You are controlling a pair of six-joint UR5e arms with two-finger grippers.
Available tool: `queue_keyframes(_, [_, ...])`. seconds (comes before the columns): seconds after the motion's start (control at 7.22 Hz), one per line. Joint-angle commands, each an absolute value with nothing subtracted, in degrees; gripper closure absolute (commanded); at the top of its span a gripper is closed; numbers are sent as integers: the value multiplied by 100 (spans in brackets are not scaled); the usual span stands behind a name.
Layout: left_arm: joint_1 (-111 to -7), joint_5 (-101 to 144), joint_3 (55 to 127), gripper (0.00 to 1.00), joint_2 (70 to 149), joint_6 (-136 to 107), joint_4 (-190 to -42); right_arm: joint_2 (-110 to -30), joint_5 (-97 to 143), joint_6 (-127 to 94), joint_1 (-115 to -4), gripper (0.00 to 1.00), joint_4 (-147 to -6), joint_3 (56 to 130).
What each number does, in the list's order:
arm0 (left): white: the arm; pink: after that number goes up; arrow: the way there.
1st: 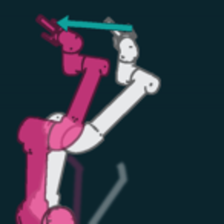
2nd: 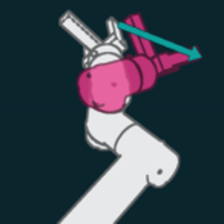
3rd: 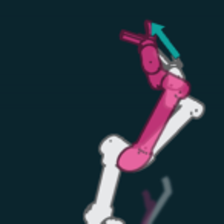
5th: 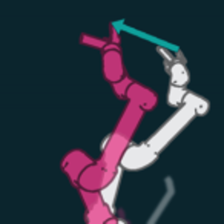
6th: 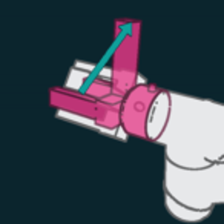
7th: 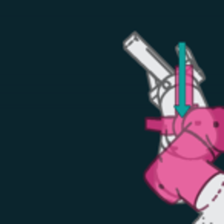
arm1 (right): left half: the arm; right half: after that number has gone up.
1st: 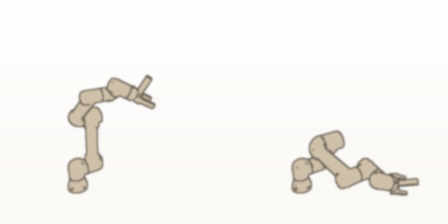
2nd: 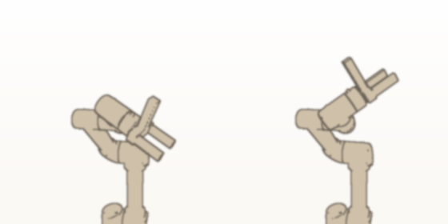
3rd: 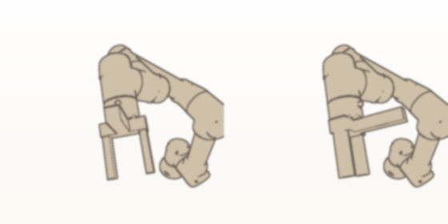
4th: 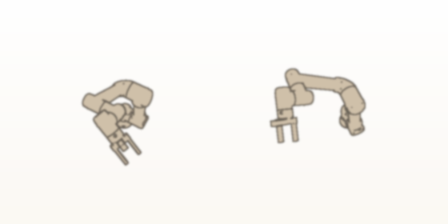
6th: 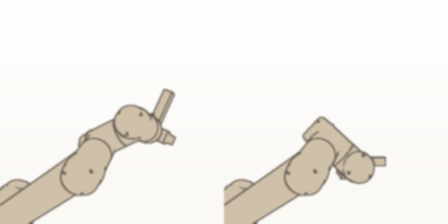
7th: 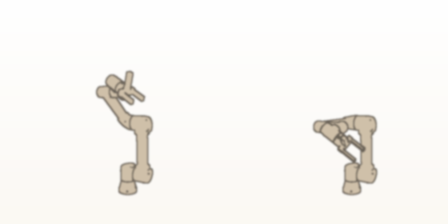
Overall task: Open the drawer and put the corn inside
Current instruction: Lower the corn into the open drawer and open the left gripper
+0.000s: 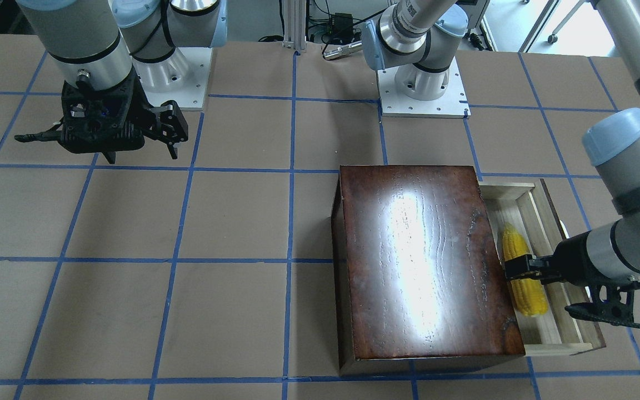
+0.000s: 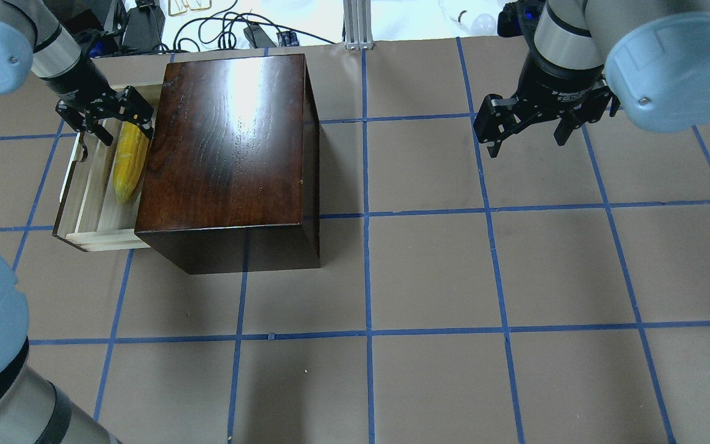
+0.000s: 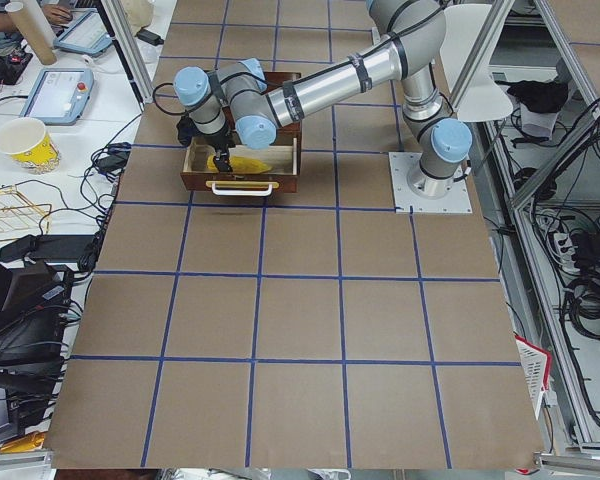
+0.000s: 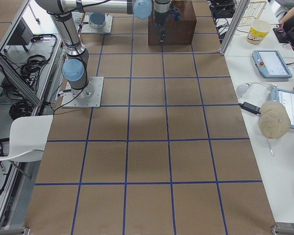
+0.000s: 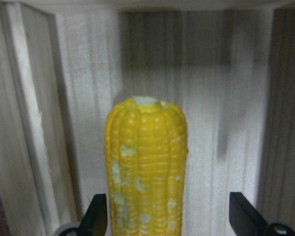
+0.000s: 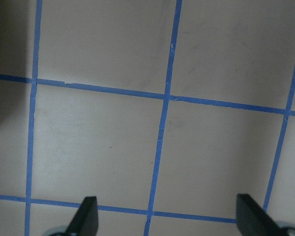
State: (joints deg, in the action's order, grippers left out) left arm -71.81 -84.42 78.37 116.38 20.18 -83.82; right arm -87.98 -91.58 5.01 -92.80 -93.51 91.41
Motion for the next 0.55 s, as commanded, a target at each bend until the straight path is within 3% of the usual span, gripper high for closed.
queue_keyframes(0.0, [-7198,-8499,7770,0,11506,2004,-8481,-8798,-9158,501,-9290,0,-9352,9141])
queue_keyframes(0.42, [-7312,-8848,7402,0,11207,1969,-8955,-8798,-9158,501,-9290,0,-9352,9141])
